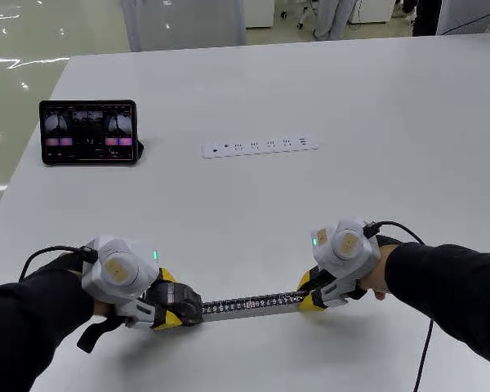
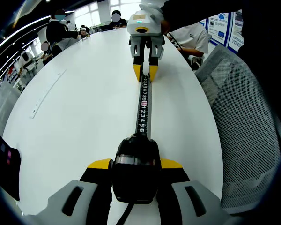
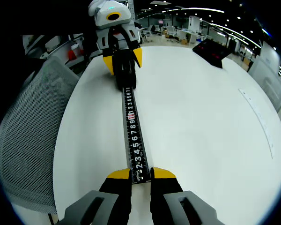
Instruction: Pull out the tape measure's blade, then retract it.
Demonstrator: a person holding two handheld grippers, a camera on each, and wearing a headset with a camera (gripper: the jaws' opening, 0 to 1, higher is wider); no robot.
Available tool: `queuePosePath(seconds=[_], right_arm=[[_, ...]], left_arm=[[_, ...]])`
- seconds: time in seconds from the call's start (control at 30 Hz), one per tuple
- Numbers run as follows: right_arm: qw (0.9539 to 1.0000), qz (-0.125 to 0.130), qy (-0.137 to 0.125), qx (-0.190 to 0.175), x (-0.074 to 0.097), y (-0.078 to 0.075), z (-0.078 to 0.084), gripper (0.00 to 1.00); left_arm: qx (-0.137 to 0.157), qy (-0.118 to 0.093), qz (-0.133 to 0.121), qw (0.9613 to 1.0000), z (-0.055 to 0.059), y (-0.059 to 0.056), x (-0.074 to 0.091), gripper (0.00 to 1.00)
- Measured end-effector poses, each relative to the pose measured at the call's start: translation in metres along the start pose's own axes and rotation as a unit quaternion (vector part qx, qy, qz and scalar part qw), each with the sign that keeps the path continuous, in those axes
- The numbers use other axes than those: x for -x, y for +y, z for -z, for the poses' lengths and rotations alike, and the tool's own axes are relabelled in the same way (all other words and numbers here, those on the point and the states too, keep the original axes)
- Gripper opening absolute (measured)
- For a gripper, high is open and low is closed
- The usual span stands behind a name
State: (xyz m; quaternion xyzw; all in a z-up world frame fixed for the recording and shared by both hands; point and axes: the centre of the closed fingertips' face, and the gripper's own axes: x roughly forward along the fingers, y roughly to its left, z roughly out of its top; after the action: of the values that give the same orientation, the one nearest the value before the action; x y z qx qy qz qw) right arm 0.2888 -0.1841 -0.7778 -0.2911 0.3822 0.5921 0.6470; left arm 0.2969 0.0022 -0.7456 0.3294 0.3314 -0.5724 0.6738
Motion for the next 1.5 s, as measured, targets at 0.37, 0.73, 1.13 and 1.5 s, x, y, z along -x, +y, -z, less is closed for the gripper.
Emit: queuePosePath(seconds=[0.37, 0.73, 1.13, 1.5], right_arm=[[1.0000, 0.001, 0.001, -0.004, 0.003, -0.001, 0.004, 0.11], [1.0000, 0.002, 0.003, -0.006, 0.005, -0.001, 0.009, 0.10], [1.0000, 0.002, 0.005, -0.007, 0.008, -0.003, 0.015, 0.11], [0.9999, 0.003, 0.006, -0.013, 0.012, -0.004, 0.020, 0.10]], left_arm=[[0.000, 0.000, -0.001, 1.0000, 0.000, 0.001, 0.000, 0.32], [0.002, -0.001, -0.002, 1.0000, 0.000, 0.001, -0.001, 0.32], [0.003, -0.003, -0.003, 1.0000, 0.000, 0.001, 0.000, 0.32], [0.003, -0.003, -0.004, 1.0000, 0.000, 0.001, 0.001, 0.32]])
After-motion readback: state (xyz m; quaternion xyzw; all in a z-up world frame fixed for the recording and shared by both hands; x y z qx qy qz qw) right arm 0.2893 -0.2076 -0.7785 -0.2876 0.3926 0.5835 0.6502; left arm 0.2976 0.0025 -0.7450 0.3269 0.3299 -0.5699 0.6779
